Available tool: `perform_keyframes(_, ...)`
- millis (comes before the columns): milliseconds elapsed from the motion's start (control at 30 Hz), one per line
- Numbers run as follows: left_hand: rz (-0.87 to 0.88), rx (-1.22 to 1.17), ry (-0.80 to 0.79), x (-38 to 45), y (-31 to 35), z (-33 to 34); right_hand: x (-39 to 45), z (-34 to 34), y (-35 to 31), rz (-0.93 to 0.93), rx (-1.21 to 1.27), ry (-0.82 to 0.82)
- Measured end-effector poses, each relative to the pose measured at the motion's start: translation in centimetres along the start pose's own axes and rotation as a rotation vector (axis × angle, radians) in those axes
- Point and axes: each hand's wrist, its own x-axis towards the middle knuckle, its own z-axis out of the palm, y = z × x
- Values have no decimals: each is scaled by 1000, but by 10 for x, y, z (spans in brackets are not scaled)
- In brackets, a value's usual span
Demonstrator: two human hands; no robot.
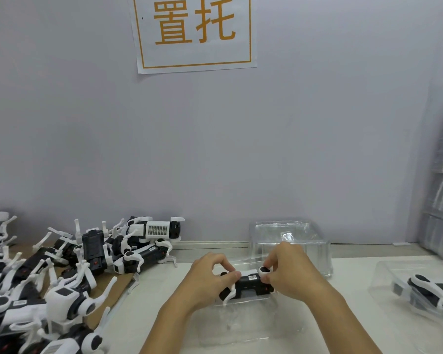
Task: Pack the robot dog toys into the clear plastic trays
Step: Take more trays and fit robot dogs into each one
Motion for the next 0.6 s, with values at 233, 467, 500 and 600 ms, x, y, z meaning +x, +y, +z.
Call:
perform_keyframes(233,23,-35,1,-1,0,-1,-2,-2,-1,22,-51,-39)
perform_keyframes(467,-68,-446,158,0,4,-1,-8,11,-27,-239,77,-3)
perform_keyframes(500,-91,-472,163,1,4,-1,-10,17,-33,-265,119,-24)
perform_keyframes(600,-122,-505,165,2,3,-1,-13,34,-40,-302,122,-89)
